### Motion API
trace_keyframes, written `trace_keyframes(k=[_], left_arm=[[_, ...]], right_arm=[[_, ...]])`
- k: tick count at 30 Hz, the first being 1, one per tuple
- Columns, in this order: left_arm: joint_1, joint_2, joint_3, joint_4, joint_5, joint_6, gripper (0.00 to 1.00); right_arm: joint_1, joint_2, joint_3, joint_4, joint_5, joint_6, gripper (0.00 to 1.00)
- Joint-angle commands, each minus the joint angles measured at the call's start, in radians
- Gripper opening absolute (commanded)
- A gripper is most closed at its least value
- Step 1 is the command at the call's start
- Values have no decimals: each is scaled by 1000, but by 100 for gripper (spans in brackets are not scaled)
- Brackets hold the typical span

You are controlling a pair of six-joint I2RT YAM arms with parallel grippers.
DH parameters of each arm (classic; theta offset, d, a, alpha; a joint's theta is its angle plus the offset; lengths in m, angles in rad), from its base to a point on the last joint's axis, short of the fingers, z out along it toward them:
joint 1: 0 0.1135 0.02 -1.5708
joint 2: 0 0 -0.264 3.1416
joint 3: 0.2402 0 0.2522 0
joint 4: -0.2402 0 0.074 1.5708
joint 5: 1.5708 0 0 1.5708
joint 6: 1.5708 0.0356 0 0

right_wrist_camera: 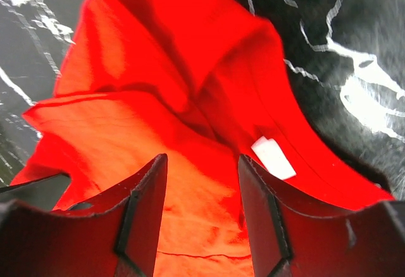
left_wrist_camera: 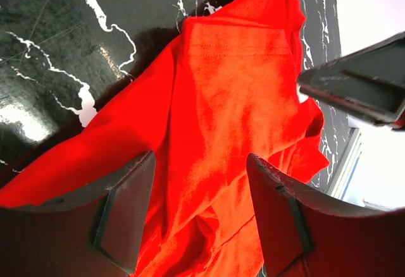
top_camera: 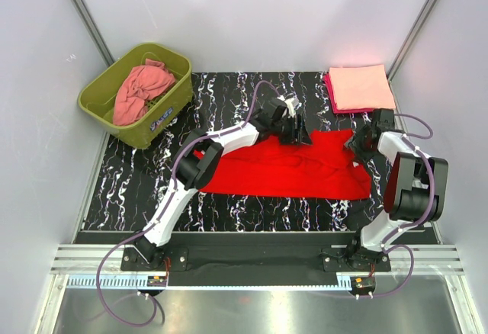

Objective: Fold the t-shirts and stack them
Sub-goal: Fold the tshirt

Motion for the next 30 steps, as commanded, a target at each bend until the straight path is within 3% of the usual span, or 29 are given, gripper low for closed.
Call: trace_keyframes(k=[1,10,14,18,30], left_arm=[[-5,-2,24,17,-20,0,64],[-3,-23,-29,26,-59,-23,64],[-3,-22,-27,29,-54,-30,65],[-3,-25,-24,46,-34,-33,65],[-2,-105,-13,34,6,-1,67]], right_arm=[[-8,-40,-34,48,6,69,56],[-8,-88,-137,207,-20,181,52],[-8,-91,-142,241,-20,191,33],[-8,-111,-142,255,-59,146,0],[-5,-258,-123,22,-134,13,0]])
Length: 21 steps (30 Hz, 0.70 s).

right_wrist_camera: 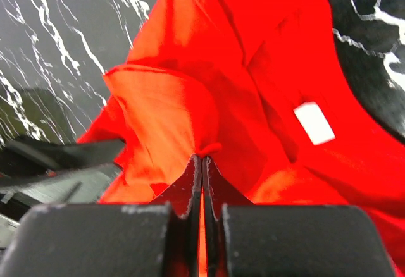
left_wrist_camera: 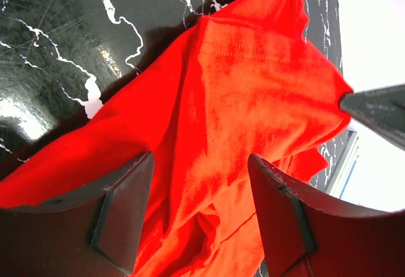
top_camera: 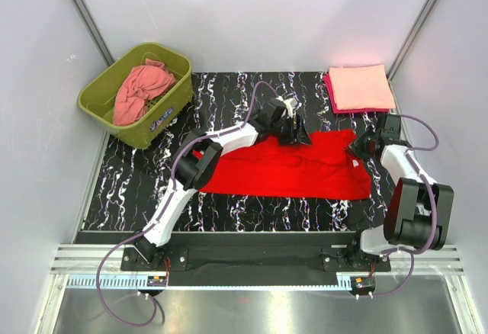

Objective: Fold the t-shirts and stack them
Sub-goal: Fold the tshirt

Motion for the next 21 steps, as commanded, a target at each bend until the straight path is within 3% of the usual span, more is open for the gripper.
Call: trace_keyframes(k=[1,21], left_arm=[[-2,-96,15,23,10,25,67],[9,-35,-8,-37,-40,10,68]], right_arm=[[0,-63,14,-95,-32,-62,0],[94,-244,-18,-183,-21,-57,0]])
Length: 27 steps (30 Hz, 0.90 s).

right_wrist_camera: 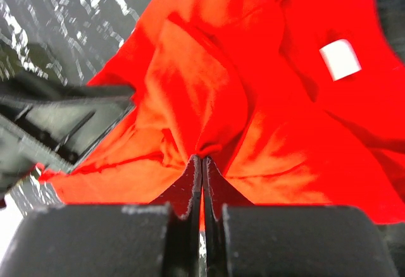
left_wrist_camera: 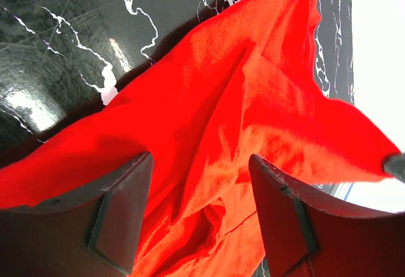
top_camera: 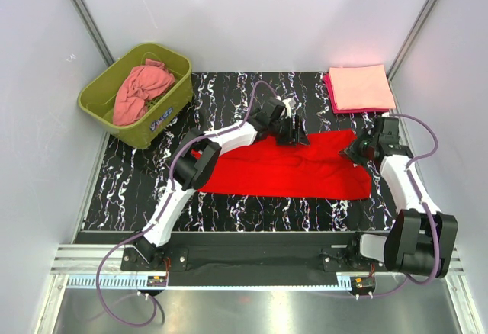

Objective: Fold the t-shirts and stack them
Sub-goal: Fold the tshirt

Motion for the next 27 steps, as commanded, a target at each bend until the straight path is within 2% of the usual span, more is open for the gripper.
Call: trace_keyframes(k=[1,11,27], left_arm=[[5,-12,-4,25,-20,-7,68],[6,-9,-7,20,-19,-8,68],[8,-12,-7,10,-20,-13,68]], right_arm=[[49,-55,5,-31,14,6,0],[169,-117,-4,-78,106,47,0],[209,-207,-96,-80,138,95,0]])
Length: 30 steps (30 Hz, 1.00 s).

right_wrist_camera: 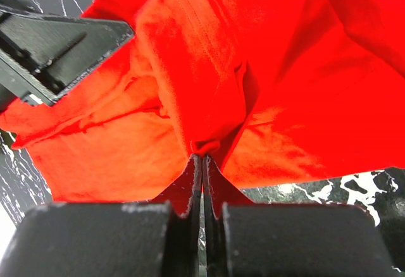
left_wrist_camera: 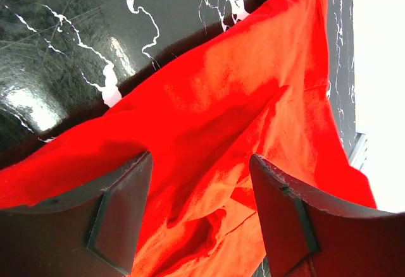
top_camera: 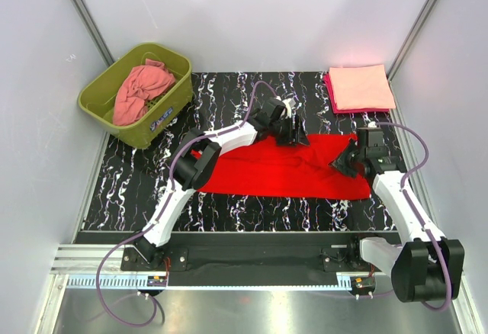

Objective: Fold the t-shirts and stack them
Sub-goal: Fold the tshirt

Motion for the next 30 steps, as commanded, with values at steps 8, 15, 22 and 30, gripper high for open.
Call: trace_keyframes(k=[8,15,22,30], left_arm=[[10,-31,-1,-29,-34,3,69],[19,-52,5,-50,-13,12,70],[36,-124,11,-102,-28,44,71],[94,-135,-64,-205,-114,78,72]], right_arm=[[18,-50,-71,16,94,21,0],[17,2,-62,22,109,1,21],[-14,136,221,-91,278,-96,45],[-200,515,400,70,76,-244,42]])
